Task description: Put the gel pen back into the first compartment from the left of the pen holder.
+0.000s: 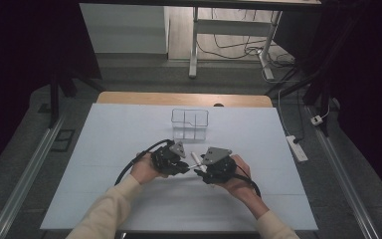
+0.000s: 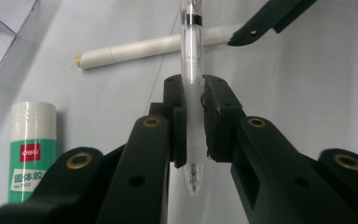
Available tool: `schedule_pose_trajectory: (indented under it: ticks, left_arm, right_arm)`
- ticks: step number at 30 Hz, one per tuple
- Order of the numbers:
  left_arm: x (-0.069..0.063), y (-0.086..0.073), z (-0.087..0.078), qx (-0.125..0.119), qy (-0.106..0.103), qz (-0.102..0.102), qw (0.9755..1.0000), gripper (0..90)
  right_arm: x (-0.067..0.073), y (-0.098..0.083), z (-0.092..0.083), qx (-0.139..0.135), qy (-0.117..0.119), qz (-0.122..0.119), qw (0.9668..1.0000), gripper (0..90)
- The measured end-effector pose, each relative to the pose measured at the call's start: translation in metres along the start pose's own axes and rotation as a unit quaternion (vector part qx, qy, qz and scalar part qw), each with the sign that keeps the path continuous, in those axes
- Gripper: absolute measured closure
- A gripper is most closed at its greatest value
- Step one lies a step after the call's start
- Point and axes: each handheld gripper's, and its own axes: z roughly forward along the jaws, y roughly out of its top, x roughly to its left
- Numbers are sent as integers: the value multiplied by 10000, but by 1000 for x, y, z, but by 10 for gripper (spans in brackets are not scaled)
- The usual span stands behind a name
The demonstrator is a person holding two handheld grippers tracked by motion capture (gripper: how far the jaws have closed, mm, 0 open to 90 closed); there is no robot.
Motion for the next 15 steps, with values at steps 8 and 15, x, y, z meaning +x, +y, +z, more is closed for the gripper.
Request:
schedule_pose_trajectory:
  ticks: [8,15]
  left_arm:
    - [-3,2,-7,-152,-165,37,9997,798]
    - [-2,0,-14,-296,-323,62,9990,797]
  right_arm:
    - [5,-1,6,371,-194,-507,9978,546]
    - [9,-2,7,559,-92,-868,9946,656]
